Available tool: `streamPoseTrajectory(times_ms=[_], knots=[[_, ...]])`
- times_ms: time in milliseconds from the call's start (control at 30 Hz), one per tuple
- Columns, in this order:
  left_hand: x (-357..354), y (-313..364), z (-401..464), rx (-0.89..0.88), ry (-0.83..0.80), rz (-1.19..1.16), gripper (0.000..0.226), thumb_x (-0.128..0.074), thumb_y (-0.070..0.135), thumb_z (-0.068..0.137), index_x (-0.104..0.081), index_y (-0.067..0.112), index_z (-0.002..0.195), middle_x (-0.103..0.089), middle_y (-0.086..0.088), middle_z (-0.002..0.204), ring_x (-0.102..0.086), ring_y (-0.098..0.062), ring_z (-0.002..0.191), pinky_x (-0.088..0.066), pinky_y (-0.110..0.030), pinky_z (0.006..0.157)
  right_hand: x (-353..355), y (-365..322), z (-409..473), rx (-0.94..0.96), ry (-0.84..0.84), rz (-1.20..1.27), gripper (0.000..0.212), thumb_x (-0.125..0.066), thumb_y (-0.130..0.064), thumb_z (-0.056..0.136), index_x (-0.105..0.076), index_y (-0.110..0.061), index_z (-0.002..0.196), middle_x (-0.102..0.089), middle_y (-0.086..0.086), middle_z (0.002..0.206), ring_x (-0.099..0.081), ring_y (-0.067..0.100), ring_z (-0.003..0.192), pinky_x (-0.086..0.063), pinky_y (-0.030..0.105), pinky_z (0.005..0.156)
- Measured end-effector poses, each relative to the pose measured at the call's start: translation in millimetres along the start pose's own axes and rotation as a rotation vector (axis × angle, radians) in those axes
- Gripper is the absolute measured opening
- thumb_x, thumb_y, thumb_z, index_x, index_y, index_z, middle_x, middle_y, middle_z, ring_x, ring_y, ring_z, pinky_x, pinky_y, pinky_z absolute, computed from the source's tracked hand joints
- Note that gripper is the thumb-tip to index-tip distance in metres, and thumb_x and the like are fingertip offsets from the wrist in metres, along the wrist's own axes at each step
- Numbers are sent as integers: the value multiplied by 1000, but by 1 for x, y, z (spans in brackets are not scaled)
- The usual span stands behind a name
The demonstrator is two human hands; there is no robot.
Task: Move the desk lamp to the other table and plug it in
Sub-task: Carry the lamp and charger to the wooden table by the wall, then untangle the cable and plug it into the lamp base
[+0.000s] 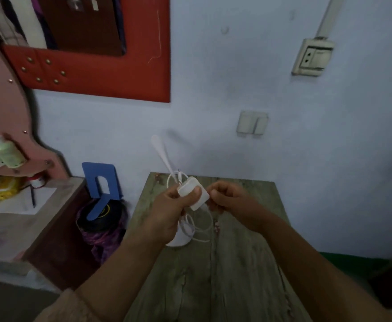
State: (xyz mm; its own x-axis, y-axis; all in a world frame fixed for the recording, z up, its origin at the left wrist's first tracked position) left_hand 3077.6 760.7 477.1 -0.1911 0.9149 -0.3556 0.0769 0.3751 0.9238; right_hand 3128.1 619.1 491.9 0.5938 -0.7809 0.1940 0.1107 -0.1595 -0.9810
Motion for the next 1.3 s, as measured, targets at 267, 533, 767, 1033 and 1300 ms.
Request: streamPoseTrajectory(times_ms=[267, 533, 767, 1033, 1300], knots=[[-66, 1, -1, 34, -132, -37, 24, -54, 21, 91, -70, 10, 77, -63, 1, 53, -58, -8, 48, -46, -17, 43, 51, 9, -40, -72, 202, 167, 8, -58, -12, 89, -61, -10, 82, -61, 6, 71, -55, 14, 60, -47, 23, 56], [-81, 0, 18, 73, -175, 95, 49, -42, -22, 83, -44, -1, 128, -56, -18, 100, -59, -25, 82, -53, -31, 78, 152, 48, -59, -184, 646, 785, 35, -39, -20, 98, -49, 4, 122, -64, 13, 85, -60, 11, 54, -51, 20, 47], [-92, -18, 67, 32, -139, 395, 22, -50, 13, 94, -66, -1, 97, -67, -12, 77, -68, -15, 64, -57, -22, 55, 209, 96, -44, -339, 796, 479, 33, -47, -16, 95, -55, 11, 112, -65, 18, 85, -59, 20, 62, -45, 28, 55], [-96, -37, 130, 34, -63, 404, 23, -50, 15, 94, -69, 8, 82, -64, -9, 64, -63, -10, 46, -50, -18, 44, 213, 214, -6, -613, 727, 315, 16, -55, -12, 92, -60, 3, 87, -65, 24, 87, -61, 26, 62, -53, 34, 58], [-87, -58, 166, 63, 8, 457, 19, -53, 19, 92, -70, 10, 89, -63, -13, 78, -61, -4, 48, -50, -15, 48, 193, 288, 18, -790, 600, 280, 19, -60, -22, 90, -61, -5, 80, -65, 19, 91, -61, 23, 76, -54, 32, 61]])
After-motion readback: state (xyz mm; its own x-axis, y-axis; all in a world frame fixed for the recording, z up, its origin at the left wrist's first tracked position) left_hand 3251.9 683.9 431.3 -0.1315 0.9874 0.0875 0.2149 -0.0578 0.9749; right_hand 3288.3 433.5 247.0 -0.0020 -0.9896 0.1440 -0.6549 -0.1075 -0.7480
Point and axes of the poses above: each hand's wrist, its own z-axis towards the middle knuckle, its own x-axis out of the back of the hand, y = z × x, the point moved 6 cm from there along z, towards the middle knuckle
